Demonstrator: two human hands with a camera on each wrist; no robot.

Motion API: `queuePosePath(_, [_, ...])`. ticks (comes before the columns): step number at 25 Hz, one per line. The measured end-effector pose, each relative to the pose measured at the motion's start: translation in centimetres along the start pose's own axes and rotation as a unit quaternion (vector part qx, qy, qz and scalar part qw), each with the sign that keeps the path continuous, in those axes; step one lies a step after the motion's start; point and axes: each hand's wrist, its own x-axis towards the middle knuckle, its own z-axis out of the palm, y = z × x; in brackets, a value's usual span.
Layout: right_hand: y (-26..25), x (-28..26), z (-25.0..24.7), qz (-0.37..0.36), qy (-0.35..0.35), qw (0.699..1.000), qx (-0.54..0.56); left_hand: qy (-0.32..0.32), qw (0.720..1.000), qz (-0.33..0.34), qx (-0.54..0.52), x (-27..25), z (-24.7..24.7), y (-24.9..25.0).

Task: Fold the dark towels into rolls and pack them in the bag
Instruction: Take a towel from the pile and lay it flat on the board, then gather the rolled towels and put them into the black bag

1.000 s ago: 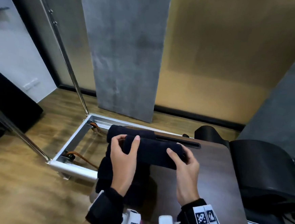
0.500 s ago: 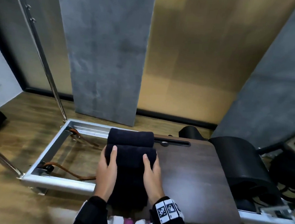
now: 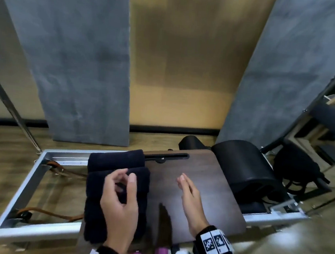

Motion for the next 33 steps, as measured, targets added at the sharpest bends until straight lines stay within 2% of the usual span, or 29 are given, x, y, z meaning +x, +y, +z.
queuePosePath(2, [0.3,-0.6,-4.7,0.005,0.025,1.0,-0.011,-0.139,0.99,-0.018,-0.025,-2.2,3.9,1.5])
queuePosePath(4, [0.8,-1.7,-9.7,0.017,0.047,0.999,-0.018,-0.279,0.959,-0.058,-0.013,-5.0,8.3,2.2])
queuePosePath(6, [1.5,-2.7,-15.4,0.03,0.059,0.998,-0.023,-0.381,0.92,-0.089,0.009,-8.3,12.9,2.6])
queuePosePath(9, [2.9,-4.1,-23.7,0.056,0.074,0.996,0.007,-0.475,0.872,-0.116,0.033,-13.2,19.5,3.6])
queuePosePath(12, [4.4,-5.5,-33.0,0.059,0.11,0.991,0.053,-0.548,0.824,-0.137,0.032,-18.7,27.4,6.6])
queuePosePath(16, [6.3,-6.9,-43.8,0.078,0.159,0.982,0.071,-0.598,0.79,-0.131,0.044,-25.2,37.1,10.5])
queuePosePath(22, [8.3,-5.5,-55.7,0.105,0.199,0.972,0.06,-0.627,0.765,-0.137,0.051,-30.5,47.0,13.8])
queuePosePath(28, [9.0,0.6,-62.6,0.125,0.203,0.968,0.074,-0.618,0.77,-0.155,0.04,-31.7,56.3,12.2])
queuePosePath(33, [8.5,8.6,-69.9,0.151,0.21,0.964,0.059,-0.616,0.768,-0.174,0.028,-31.4,68.4,9.0])
